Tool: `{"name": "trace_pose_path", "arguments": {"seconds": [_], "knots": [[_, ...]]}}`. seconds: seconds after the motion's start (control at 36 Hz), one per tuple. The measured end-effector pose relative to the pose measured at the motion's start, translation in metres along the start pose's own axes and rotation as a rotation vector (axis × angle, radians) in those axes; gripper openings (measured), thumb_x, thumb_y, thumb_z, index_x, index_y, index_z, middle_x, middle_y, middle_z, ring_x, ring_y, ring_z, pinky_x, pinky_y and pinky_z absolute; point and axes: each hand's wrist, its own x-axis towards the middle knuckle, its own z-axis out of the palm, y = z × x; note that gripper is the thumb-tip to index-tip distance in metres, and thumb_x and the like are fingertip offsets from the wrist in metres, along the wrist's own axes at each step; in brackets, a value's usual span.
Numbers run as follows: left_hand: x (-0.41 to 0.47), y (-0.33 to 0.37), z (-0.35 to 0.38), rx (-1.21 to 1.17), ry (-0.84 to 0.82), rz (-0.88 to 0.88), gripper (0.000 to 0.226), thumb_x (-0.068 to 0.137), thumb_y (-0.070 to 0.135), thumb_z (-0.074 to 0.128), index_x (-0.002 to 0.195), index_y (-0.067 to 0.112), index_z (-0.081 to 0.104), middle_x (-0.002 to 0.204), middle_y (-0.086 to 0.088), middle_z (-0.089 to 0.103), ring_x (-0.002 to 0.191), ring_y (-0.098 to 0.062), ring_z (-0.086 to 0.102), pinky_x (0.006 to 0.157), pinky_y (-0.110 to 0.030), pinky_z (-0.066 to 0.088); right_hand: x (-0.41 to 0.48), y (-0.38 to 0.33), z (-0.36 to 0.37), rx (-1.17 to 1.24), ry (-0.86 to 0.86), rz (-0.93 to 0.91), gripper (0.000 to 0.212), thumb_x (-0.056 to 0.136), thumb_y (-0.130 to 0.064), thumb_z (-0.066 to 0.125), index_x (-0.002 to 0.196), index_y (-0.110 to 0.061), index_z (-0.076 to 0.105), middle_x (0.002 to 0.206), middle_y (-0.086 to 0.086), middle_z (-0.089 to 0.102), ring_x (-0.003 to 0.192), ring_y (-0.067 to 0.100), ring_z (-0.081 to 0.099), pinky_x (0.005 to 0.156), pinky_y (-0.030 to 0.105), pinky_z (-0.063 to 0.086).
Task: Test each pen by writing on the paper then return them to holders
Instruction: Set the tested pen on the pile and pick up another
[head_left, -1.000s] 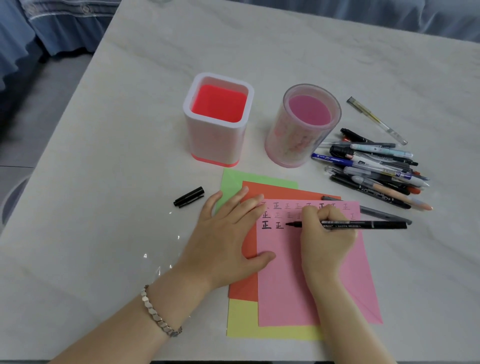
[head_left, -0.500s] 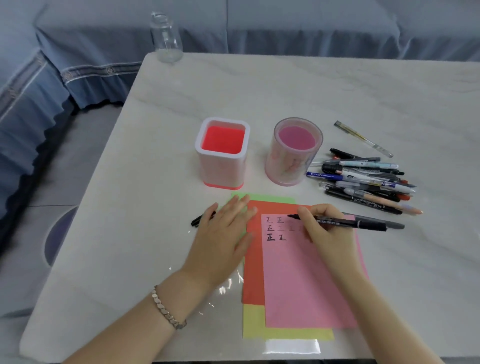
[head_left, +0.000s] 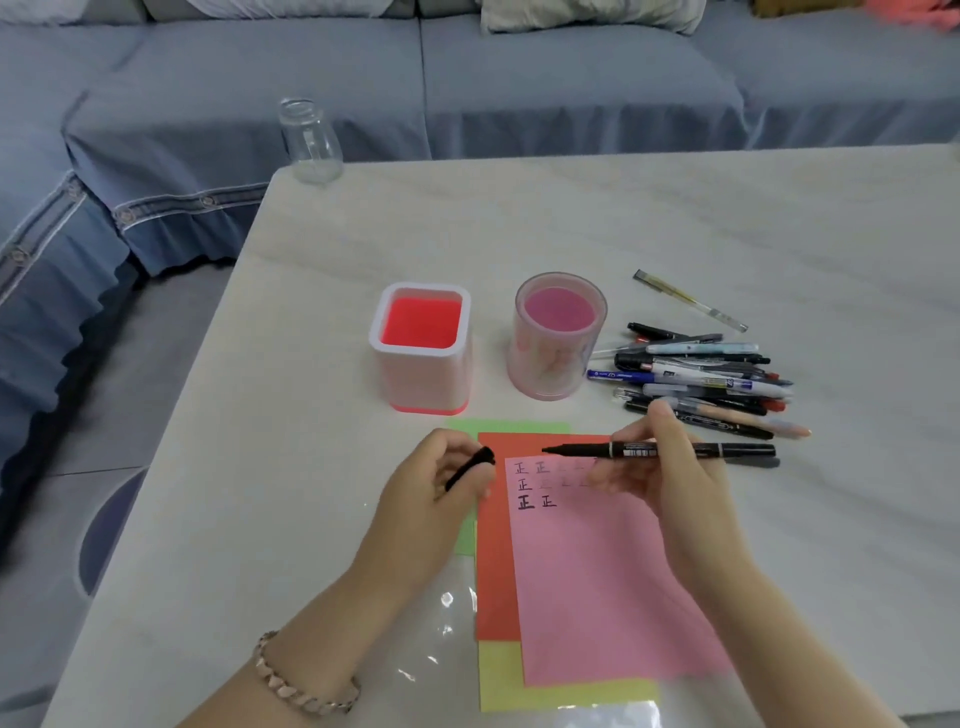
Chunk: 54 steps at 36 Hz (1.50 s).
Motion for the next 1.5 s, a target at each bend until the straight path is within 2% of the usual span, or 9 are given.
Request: {"name": "trace_pose_path", "arguments": {"seconds": [0.36,0.61,0.75,0.92,1.03,1.11,1.17,1.25,1.5], "knots": [[-0.010,0.030,0.028,-0.198,-0.091,0.104,0.019,0.083,-0.004,0.063,0.083,0.015,0.063,0.075,0.007,0.068,0.068,-0.005,0.062,0.067,-0.014,0.046,-0.008,-0.015,-0.006,0.044,0.052,-0.115,0.048,0.098,-0.019,0.035,0.055,-0.007,0.053,0.043,0.014,0.058,0.039,0.022,0.054,0.044,0.024,0.047],[-0.018,0.033,0.030,0.050,-0.232,0.226,0.023,0.090,0.007,0.057,0.084,0.030,0.057,0.076,0.008,0.062,0.063,-0.009,0.058,0.065,-0.016,0.045,-0.013,0.003,0.005,-0.133,-0.032,-0.136,0.049,0.097,-0.012,0.040,0.050,-0.010,0.053,0.035,-0.004,0.038,0.035,0.008,0.032,0.038,0.016,0.028],[-0.015,0.036,0.033,-0.125,-0.327,0.012,0.007,0.083,0.015,0.053,0.076,0.016,0.052,0.052,0.009,0.048,0.047,-0.011,0.047,0.055,-0.021,0.041,-0.015,0.009,0.006,-0.142,-0.081,-0.127,0.057,0.095,-0.002,0.038,0.043,-0.017,0.054,0.034,-0.001,0.039,0.033,0.008,0.031,0.036,0.016,0.028],[0.001,0.047,0.029,-0.346,-0.637,-0.409,0.032,0.094,0.008,0.048,0.063,0.017,0.048,0.050,0.002,0.039,0.038,-0.006,0.023,0.039,-0.015,0.028,-0.006,0.007,-0.007,-0.264,-0.267,-0.165,0.027,0.079,-0.021,0.044,0.056,-0.009,0.054,0.035,0.000,0.046,0.034,0.006,0.037,0.038,0.016,0.032],[0.010,0.034,0.038,-0.039,-0.372,-0.137,0.018,0.090,0.011,0.057,0.074,0.019,0.054,0.058,0.005,0.055,0.055,-0.016,0.046,0.055,-0.025,0.041,0.017,0.009,-0.028,-0.541,-0.438,-0.140,0.014,0.080,-0.013,0.069,0.072,-0.023,0.062,0.053,-0.007,0.060,0.049,0.001,0.050,0.049,0.013,0.039],[0.013,0.017,0.027,0.297,-0.094,0.139,0.006,0.090,0.019,0.058,0.084,0.021,0.055,0.079,0.006,0.063,0.078,-0.014,0.058,0.074,-0.028,0.045,0.037,0.018,-0.060,-1.006,-0.252,-0.320,0.024,0.078,0.002,0.068,0.089,-0.019,0.069,0.073,-0.012,0.060,0.066,-0.002,0.055,0.063,0.007,0.037],[0.011,0.000,0.013,0.503,0.073,0.239,0.001,0.089,0.019,0.058,0.089,0.019,0.057,0.082,0.006,0.061,0.083,-0.015,0.055,0.074,-0.031,0.044,0.047,0.022,-0.080,-1.190,-0.075,-0.421,0.030,0.076,0.012,0.061,0.099,-0.006,0.070,0.089,0.005,0.066,0.086,0.016,0.060,0.079,0.018,0.039],[0.010,-0.027,-0.008,0.680,0.206,0.273,0.003,0.088,0.015,0.058,0.088,0.012,0.060,0.077,0.003,0.058,0.077,-0.024,0.054,0.068,-0.035,0.042,0.056,0.025,-0.102,-1.406,0.009,-0.416,0.039,0.074,0.016,0.059,0.105,-0.006,0.069,0.109,0.012,0.067,0.104,0.036,0.052,0.087,0.042,0.039],[0.022,-0.053,-0.034,0.947,0.369,0.289,0.008,0.079,0.012,0.060,0.085,0.009,0.064,0.088,-0.009,0.061,0.082,-0.031,0.050,0.068,-0.035,0.037,0.062,0.028,-0.106,-1.439,0.011,-0.426,0.027,0.076,0.008,0.066,0.097,-0.008,0.070,0.100,0.010,0.069,0.098,0.034,0.058,0.083,0.037,0.034]]}}
